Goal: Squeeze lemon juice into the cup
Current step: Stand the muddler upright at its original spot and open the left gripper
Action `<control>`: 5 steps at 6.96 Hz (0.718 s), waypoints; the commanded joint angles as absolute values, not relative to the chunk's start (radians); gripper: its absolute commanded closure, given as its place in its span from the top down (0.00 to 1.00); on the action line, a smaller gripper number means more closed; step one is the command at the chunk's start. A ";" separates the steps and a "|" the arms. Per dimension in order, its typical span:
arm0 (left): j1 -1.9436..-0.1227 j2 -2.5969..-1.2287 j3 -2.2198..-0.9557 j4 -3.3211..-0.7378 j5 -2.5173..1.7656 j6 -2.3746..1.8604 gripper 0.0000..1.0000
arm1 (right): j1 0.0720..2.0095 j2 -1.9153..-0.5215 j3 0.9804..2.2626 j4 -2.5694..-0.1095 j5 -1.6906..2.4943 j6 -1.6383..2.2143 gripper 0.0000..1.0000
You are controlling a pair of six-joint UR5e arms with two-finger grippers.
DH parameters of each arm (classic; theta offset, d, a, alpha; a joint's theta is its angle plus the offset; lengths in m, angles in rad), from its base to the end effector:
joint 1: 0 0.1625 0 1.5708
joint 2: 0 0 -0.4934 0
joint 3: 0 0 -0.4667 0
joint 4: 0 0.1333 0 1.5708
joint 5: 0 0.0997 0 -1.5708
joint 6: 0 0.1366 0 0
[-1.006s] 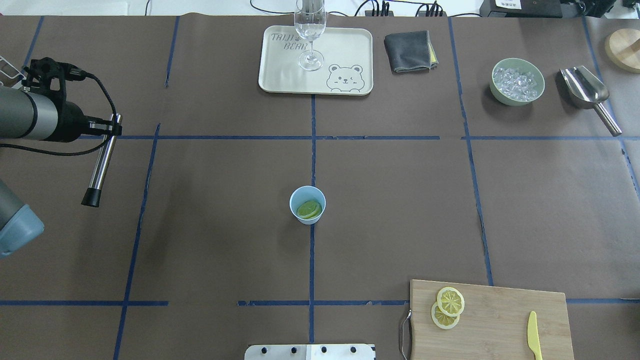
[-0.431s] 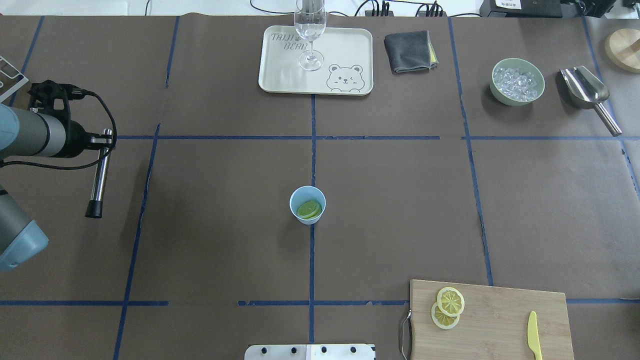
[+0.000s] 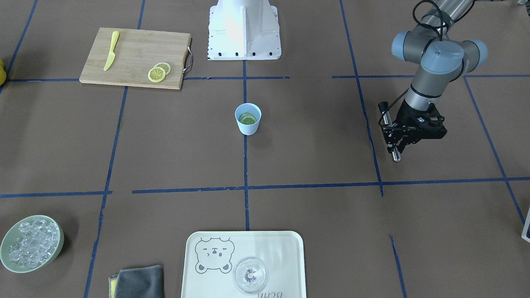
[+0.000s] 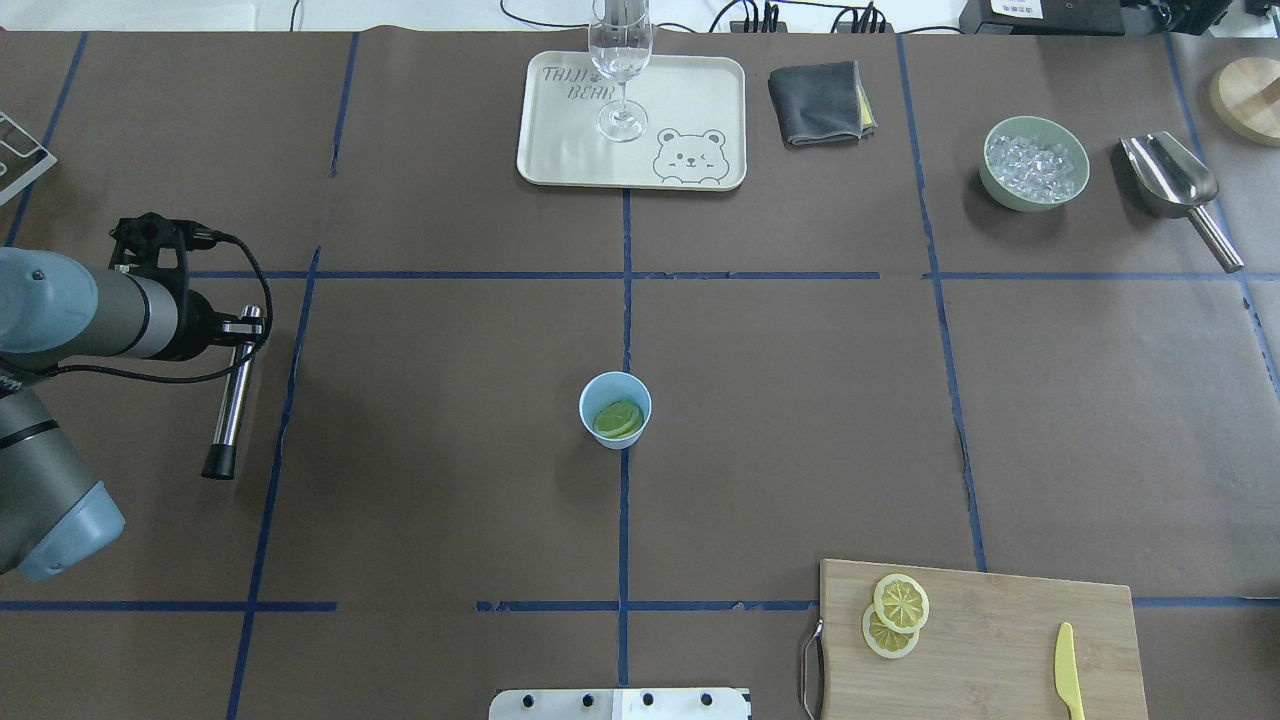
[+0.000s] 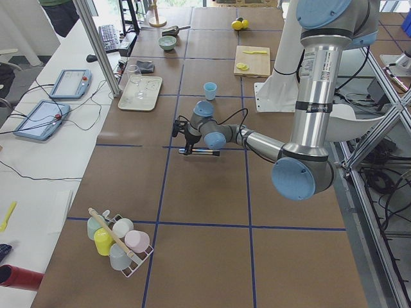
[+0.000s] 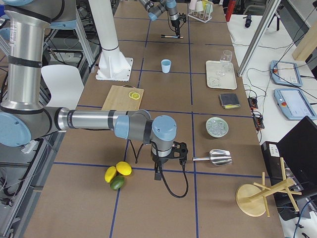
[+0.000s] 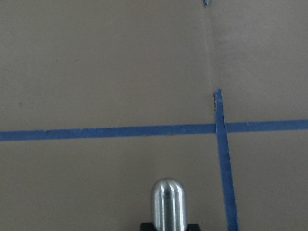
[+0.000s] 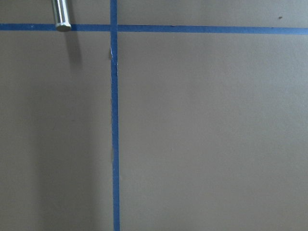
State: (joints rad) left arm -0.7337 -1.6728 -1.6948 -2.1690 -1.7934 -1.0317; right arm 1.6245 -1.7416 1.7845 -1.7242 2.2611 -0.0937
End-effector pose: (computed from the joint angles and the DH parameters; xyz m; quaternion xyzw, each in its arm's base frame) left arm 0.4290 -0.5256 0.5661 0.1547 0.3806 -0.0442 0.9106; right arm 0.0715 -0.4667 0.7444 -0.0270 -0.3407 -0.0001 0.9398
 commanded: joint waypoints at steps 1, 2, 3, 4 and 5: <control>-0.721 -1.677 -1.683 -2.169 -1.793 -1.037 0.19 | 1.624 -1.741 1.784 -1.724 2.261 -0.094 1.00; -0.721 -1.677 -1.681 -2.169 -1.792 -1.037 0.26 | 1.624 -1.741 1.784 -1.724 2.261 -0.094 1.00; -0.721 -1.678 -1.678 -2.169 -1.792 -1.035 0.49 | 1.624 -1.743 1.784 -1.724 2.261 -0.094 1.00; -0.719 -1.677 -1.677 -2.169 -1.790 -1.028 0.99 | 1.624 -1.743 1.783 -1.724 2.261 -0.094 1.00; -0.719 -1.675 -1.680 -2.168 -1.790 -1.002 1.00 | 1.624 -1.741 1.782 -1.724 2.261 -0.094 1.00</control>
State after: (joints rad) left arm -0.7201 -1.6765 -1.6785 -2.1687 -1.7907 -1.0233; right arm 1.6245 -1.7421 1.7830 -1.7242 2.2611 -0.0936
